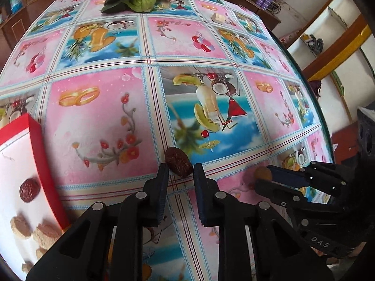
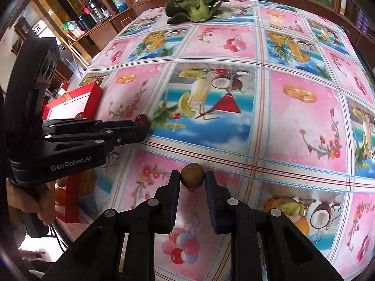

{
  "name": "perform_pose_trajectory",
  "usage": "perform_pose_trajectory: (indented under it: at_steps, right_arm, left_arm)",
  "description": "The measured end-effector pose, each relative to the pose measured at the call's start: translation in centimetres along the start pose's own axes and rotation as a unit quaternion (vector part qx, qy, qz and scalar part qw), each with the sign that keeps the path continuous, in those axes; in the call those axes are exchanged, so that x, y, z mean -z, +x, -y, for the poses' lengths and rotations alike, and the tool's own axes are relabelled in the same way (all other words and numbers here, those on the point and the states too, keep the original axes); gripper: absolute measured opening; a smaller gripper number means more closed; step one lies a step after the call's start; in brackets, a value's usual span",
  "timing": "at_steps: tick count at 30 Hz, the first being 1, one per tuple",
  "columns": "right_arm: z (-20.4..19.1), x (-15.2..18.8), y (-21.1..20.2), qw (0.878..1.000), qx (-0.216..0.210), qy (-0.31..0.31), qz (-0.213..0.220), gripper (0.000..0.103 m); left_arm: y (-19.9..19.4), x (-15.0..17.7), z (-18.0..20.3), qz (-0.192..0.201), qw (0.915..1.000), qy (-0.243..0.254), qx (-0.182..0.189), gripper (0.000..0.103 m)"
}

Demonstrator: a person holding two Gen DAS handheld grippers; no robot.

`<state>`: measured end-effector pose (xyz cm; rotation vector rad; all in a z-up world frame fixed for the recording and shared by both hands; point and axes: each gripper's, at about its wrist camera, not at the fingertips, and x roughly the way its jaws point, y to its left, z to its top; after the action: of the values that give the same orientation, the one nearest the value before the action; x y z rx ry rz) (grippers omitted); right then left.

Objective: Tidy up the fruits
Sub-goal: 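Carry the red date and brown fruit over the white tray with both grippers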

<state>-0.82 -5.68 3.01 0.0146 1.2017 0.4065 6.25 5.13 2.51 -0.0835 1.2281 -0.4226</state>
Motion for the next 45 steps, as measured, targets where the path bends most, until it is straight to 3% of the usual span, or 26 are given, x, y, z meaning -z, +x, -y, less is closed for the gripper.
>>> perform_pose_trajectory:
  at_steps: [23,28,33,45]
  right_arm:
    - [-5.1,-1.5,1.1,0.998,-0.028,-0.058,-0.002,0.022]
    - [-5.3,-1.5,1.1,0.998,-0.027,-0.060,-0.002,0.022]
    - [-4.8,-1.2,1.0,0.998,-0.023,-0.054,-0.002,0.022]
    - [-3.7,-0.8,0.5,0.999,-0.019,-0.041,0.002,0.022]
  left_arm:
    - [-4.8,2.6,-1.9,0.041,0.9984,-0.038,0.011,0.019]
    - [-4.2,3.1,-1.7,0.025,0.9988,-0.038,0.019,0.019]
    - [-2.0,4.3,-0.7,-0.012,0.9996,-0.024,0.001,0.019]
    - [-1.4,4.5,-0.5,-0.018,0.9991,-0.038,-0.009,0.022]
